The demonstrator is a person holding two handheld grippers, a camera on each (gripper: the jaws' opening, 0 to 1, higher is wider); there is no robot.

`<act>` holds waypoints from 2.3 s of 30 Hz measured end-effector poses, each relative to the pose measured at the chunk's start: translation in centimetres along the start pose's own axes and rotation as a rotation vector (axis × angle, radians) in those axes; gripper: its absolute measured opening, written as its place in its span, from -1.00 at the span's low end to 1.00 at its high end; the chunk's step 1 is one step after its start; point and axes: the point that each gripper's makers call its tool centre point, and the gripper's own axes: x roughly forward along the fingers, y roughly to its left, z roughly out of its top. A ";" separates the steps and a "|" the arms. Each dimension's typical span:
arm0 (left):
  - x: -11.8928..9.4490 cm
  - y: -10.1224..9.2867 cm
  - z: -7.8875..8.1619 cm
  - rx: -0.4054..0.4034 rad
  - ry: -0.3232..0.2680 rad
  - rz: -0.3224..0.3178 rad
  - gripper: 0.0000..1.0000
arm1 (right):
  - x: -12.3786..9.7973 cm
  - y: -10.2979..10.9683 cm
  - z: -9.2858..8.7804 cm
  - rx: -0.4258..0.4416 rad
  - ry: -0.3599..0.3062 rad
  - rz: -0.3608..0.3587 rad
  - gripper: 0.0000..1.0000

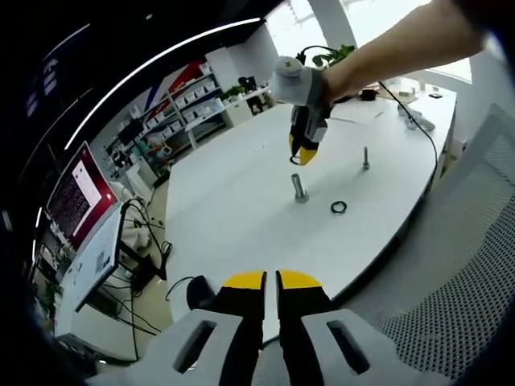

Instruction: Place the washer onto the threaded stud by aligning its center hole with the stud, sliding it down to the base, and recovering from edge contact or off-axis alignment until the washer reaches the visible bottom stop.

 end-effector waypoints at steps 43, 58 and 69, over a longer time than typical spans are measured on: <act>0.0 0.0 -0.1 -0.003 0.007 0.005 -0.96 | 4.4 2.5 -0.6 -0.134 0.153 0.105 -0.53; 0.0 0.0 -0.2 -0.002 0.012 0.001 -0.97 | 7.0 3.1 -2.2 -0.110 0.209 0.145 -0.53; 0.1 0.0 -0.2 -0.002 0.013 0.001 -0.97 | 7.0 3.0 -2.3 -0.150 0.233 0.140 -0.52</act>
